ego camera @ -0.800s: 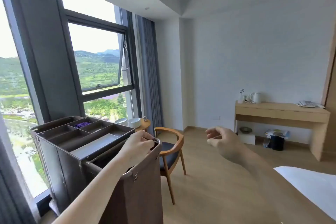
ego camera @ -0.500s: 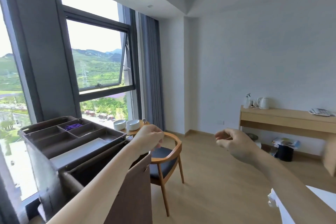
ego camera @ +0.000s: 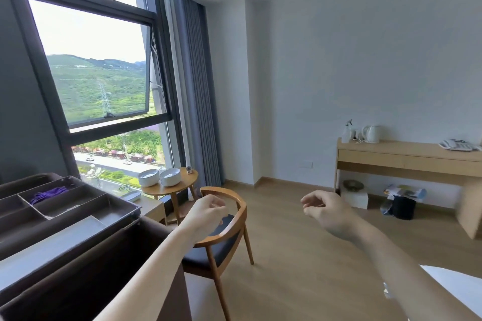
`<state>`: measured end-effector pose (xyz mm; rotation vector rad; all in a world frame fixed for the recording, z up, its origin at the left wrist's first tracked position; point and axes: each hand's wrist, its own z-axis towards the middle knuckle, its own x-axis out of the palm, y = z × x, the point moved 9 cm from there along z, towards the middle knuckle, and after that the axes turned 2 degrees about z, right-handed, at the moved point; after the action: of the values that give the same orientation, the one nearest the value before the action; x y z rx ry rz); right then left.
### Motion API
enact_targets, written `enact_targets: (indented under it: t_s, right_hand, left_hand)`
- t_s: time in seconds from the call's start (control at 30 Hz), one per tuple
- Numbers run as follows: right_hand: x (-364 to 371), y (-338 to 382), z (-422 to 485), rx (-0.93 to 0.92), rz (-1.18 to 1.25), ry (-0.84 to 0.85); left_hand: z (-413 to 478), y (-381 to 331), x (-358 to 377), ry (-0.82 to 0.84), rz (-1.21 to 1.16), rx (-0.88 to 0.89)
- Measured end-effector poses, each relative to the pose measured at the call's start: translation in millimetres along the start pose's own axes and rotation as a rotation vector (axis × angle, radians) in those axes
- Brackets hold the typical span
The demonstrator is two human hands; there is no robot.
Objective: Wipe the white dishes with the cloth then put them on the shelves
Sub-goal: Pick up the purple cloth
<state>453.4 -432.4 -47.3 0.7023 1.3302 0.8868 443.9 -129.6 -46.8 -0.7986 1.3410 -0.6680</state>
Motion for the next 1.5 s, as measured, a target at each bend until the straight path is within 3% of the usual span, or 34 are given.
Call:
enact_targets:
  t_s: [0.2, 0.43, 0.77, 0.93, 1.17, 1.5]
  right_hand:
    - [10, -7, 110, 0.021, -0.068, 0.017]
    - [-41, -7, 210, 0.029, -0.068, -0.129]
    - [-38, -159, 334, 0.236, -0.102, -0.058]
    - [-56, -225, 439, 0.289, -0.102, 0.007]
    - [-107, -225, 619, 0.191, -0.098, -0.019]
    - [-18, -271, 823, 0.175, -0.228, 0.2]
  left_hand:
    - [117, -1, 11, 0.034, -0.002, 0.001]
    - [263, -33, 44, 0.105, -0.034, 0.069]
    - [404, -11, 179, 0.304, 0.075, 0.02]
    - [505, -3, 234, 0.369, 0.173, -0.061]
    - [651, -27, 218, 0.195, 0.11, -0.098]
    - [810, 52, 261, 0.236, 0.109, -0.32]
